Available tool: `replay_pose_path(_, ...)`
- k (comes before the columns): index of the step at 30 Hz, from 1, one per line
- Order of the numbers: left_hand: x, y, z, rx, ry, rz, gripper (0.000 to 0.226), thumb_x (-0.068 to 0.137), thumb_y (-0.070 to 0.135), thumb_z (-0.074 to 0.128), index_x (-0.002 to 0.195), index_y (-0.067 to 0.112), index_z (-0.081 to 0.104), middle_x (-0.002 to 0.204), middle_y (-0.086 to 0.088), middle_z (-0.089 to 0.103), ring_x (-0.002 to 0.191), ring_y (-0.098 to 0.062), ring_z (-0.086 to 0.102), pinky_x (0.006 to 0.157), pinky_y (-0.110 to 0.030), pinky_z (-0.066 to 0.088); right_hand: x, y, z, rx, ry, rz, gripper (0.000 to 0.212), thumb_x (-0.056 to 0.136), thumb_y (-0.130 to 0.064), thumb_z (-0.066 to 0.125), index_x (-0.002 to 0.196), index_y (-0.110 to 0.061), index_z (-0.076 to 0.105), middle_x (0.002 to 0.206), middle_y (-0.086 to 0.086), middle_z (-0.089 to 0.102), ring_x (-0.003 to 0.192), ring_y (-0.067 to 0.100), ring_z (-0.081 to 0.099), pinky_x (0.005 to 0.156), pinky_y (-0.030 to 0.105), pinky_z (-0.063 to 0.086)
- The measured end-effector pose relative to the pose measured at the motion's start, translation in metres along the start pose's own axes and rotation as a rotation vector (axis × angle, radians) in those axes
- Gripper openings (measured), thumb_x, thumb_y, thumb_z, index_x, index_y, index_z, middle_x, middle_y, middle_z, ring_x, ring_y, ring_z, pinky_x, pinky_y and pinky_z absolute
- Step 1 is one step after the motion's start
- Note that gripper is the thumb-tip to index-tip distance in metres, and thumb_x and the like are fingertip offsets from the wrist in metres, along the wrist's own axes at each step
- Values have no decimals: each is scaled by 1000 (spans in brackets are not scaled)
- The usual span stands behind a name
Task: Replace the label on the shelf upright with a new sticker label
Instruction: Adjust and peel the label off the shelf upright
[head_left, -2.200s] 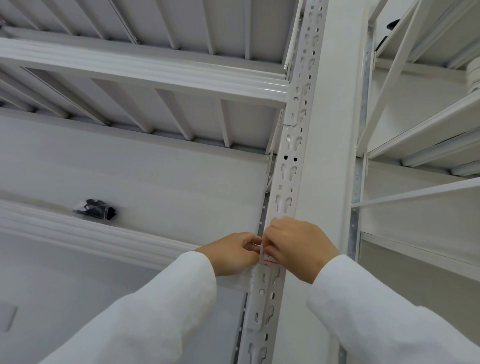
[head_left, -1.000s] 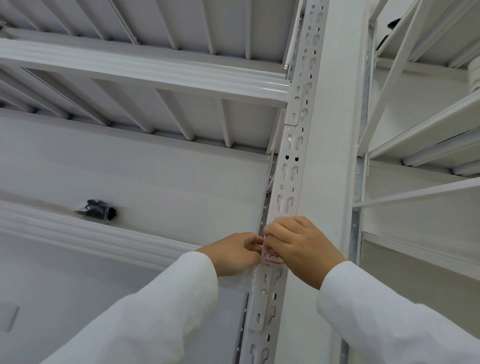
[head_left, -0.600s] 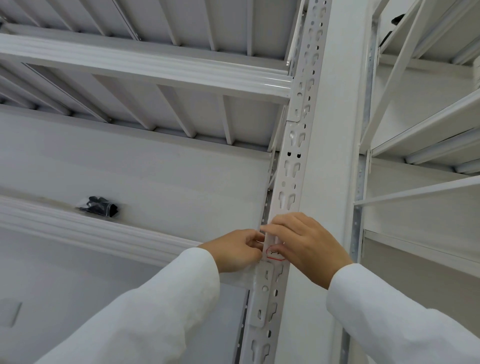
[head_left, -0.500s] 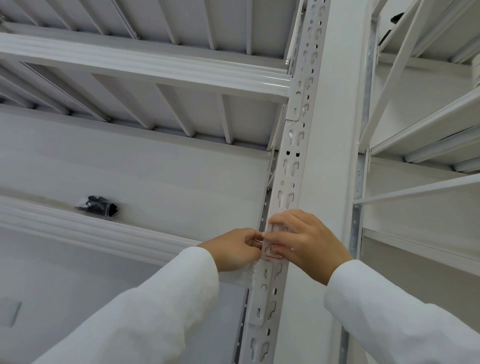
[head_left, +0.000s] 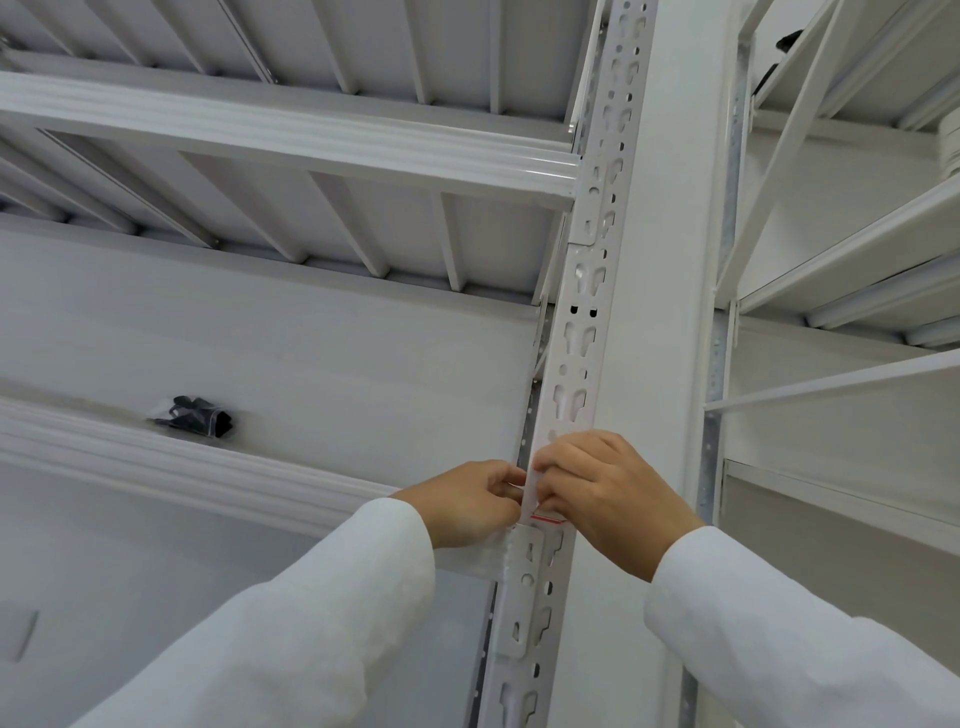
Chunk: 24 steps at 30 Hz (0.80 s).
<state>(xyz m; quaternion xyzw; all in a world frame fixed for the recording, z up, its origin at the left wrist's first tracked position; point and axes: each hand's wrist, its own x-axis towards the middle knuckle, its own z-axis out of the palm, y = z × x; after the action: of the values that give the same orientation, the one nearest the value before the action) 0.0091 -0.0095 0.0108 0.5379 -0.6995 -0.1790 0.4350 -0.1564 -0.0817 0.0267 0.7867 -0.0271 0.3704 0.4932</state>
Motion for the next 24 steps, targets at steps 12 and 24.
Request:
replay_pose_path(12,0,2,0,21,-4,-5,45,85,2,42,126,15,52,124,-1,64,117,-15,58,103,-25,40,-7,-3,-3,146,-78,111,15,74,-7,72,81,-16,62,90,1,60,85,11,42,63,25,52)
replay_pose_path(24,1,-2,-1,21,-22,-11,48,82,4,41,128,16,52,125,-2,65,117,-17,59,109,-36,39,-4,-8,-3,235,-6,235,22,84,-18,44,74,-12,62,87,3,58,84,8,40,77,14,35)
